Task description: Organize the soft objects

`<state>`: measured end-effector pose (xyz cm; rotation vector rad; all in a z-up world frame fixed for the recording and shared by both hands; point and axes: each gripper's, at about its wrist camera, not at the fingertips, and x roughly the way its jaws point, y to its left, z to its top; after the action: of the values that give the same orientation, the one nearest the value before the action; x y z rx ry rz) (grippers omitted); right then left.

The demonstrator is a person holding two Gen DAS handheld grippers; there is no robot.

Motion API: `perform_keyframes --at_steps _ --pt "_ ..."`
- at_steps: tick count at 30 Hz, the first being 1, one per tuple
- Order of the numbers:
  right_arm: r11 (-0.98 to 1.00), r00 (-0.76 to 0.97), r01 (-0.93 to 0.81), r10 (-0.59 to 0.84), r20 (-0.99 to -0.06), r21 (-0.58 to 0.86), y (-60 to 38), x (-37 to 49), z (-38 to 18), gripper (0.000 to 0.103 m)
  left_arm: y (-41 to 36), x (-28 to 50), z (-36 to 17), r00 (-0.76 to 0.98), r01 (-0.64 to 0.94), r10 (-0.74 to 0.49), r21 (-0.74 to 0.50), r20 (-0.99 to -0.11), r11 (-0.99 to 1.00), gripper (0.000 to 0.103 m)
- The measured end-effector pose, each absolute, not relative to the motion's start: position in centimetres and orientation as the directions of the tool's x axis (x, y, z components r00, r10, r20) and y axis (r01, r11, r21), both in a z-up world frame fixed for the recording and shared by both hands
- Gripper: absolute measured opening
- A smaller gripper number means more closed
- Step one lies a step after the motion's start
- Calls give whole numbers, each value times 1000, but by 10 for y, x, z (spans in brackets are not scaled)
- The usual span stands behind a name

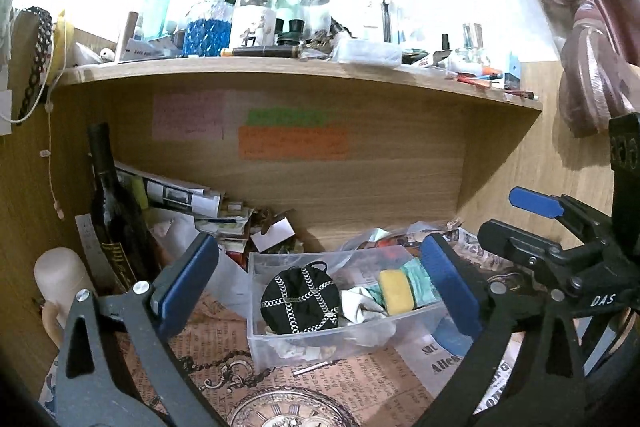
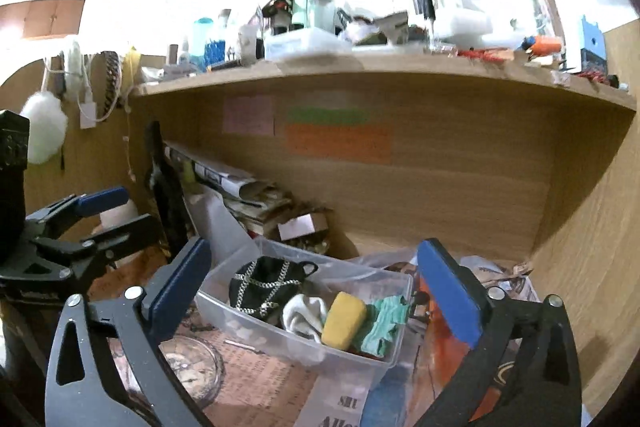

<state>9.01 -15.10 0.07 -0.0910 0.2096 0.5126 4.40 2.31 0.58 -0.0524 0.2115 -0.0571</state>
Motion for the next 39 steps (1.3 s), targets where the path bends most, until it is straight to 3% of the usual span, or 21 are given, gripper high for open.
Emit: perform_keyframes --at_steps 39 --pt "870 849 -493 488 -202 33 -168 79 -2 103 18 41 2 974 56 -69 -66 -217 996 103"
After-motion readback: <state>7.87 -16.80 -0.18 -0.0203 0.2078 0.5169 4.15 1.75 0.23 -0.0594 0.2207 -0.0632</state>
